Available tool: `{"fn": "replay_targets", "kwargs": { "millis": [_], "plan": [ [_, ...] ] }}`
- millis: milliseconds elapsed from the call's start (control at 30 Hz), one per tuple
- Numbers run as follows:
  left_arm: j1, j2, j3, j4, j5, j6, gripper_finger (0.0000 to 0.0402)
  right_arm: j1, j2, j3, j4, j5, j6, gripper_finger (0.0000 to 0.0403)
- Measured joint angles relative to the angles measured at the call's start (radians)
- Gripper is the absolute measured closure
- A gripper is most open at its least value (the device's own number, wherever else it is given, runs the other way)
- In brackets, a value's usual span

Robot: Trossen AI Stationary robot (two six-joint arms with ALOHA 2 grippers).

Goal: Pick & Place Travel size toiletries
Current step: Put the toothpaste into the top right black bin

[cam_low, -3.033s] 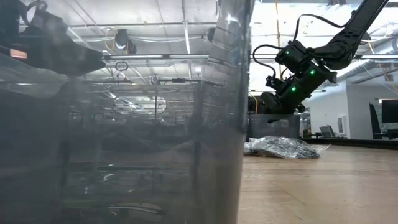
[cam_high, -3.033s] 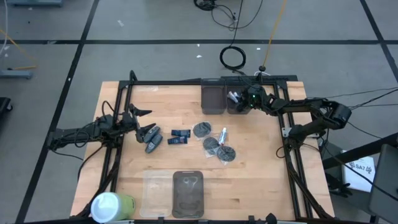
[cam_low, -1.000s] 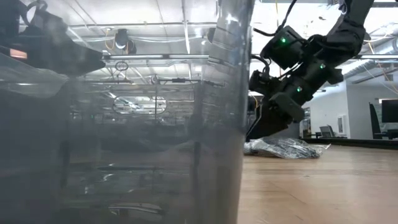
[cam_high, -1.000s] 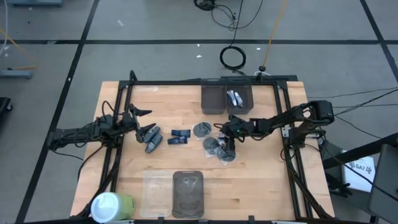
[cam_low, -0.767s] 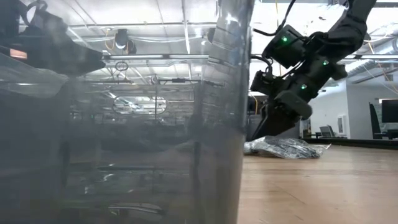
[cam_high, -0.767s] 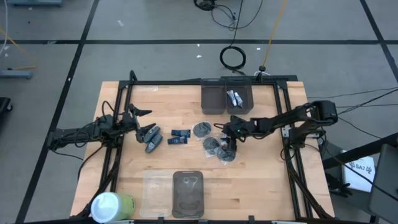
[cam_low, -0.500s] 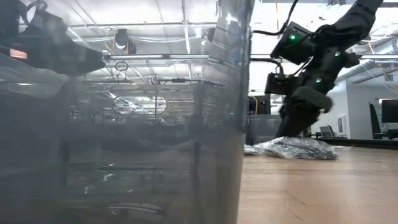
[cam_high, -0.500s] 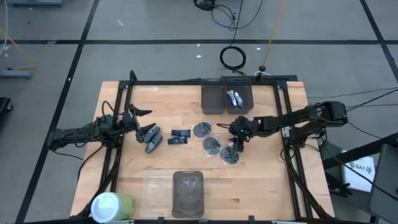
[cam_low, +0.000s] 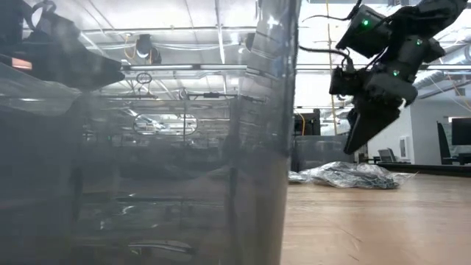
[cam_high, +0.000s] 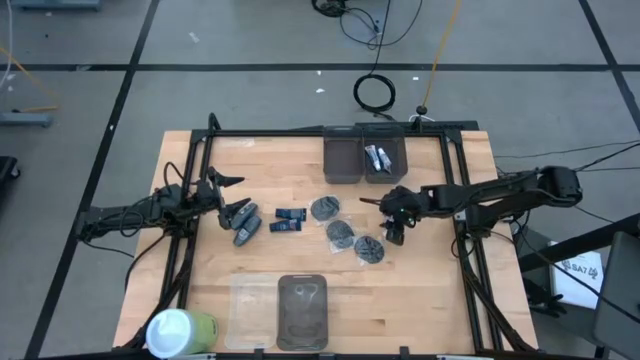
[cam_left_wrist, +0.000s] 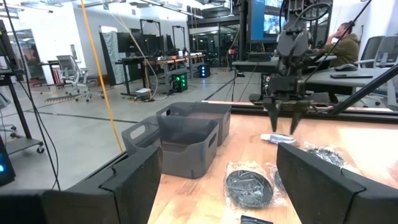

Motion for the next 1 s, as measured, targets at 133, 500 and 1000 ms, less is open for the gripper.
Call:
{"fn": "replay_targets", "kwargs": {
  "millis": [133, 500, 1000],
  "plan": [
    [0.0, 0.0, 0.0, 0.0, 0.0, 0.0, 0.0091, 0.029, -0.003, -0.039, 0.12, -0.13, 0.051, 0.0227],
    [0.0, 0.0, 0.0, 0.0, 0.001, 0.0, 0.0092, 0.081, -0.002, -0.115, 0.085, -0.178, 0.193, 0.0227],
    [0.0, 0.0, 0.0, 0.0, 0.004, 0.0, 0.0091, 0.123, -0.105, -0.115, -0.013, -0.21, 0.216, 0.0227]
  ]
}}
